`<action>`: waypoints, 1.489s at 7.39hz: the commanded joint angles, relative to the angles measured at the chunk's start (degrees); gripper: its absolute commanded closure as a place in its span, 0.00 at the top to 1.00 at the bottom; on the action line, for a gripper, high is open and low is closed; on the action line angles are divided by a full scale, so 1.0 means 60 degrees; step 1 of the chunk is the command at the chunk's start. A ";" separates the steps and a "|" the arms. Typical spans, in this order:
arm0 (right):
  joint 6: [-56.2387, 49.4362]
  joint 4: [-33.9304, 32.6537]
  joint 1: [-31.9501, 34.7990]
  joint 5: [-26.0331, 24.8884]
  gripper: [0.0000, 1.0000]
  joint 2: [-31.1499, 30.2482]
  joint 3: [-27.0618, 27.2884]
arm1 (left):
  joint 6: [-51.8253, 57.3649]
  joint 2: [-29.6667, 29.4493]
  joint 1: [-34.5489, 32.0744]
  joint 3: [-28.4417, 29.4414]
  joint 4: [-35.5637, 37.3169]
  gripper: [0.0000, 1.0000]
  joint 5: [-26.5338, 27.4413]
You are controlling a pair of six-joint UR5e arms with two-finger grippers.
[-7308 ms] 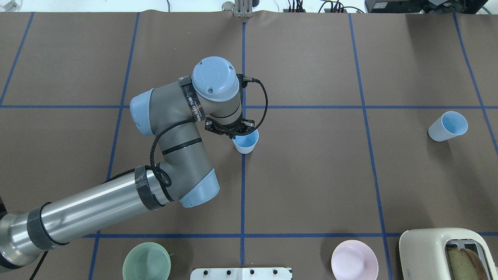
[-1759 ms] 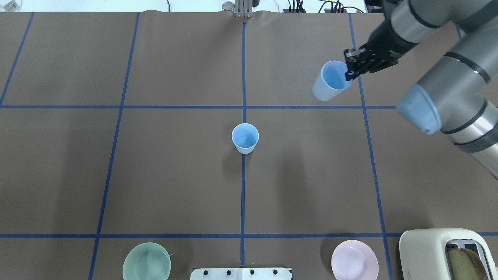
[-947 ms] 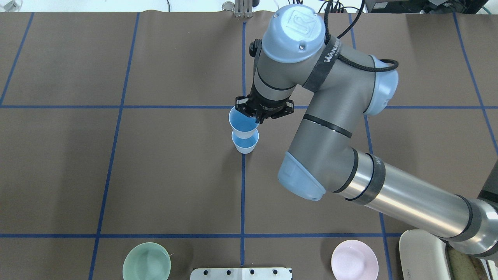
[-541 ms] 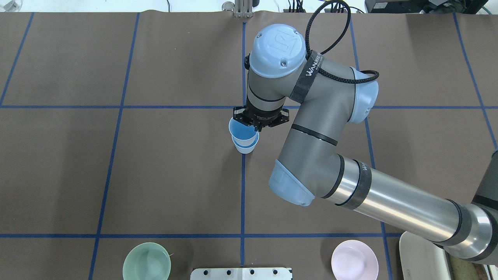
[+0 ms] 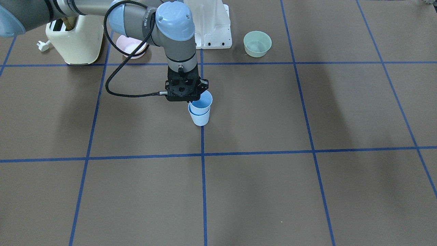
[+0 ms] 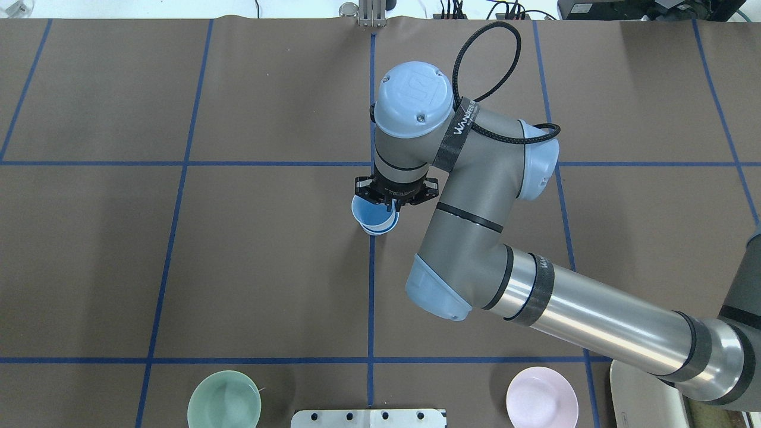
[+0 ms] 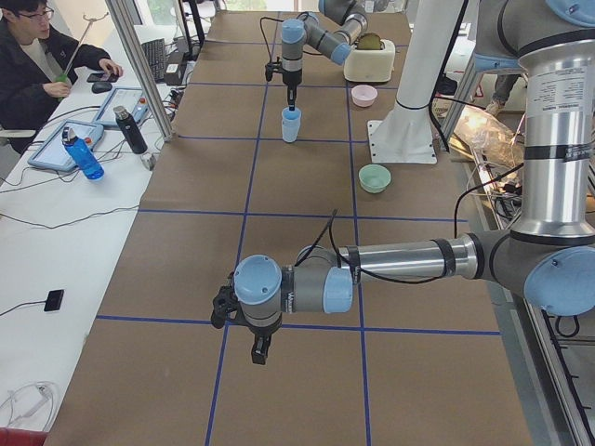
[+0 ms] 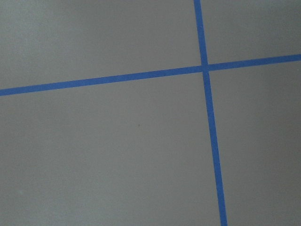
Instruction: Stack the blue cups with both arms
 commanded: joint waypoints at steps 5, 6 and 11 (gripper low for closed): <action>-0.0603 0.0540 0.1209 0.0070 1.00 -0.0075 -0.0173 | -0.0247 -0.0006 0.0000 -0.0048 0.0117 0.98 -0.0303; -0.1622 0.0496 0.1998 0.0462 1.00 -0.0249 -0.0188 | -0.0699 0.0008 0.0000 -0.0092 0.0088 0.98 -0.0349; -0.9981 0.0481 0.7095 0.3201 1.00 -0.2738 -0.1383 | -0.0659 -0.0006 0.0510 -0.0735 0.0132 0.98 0.0452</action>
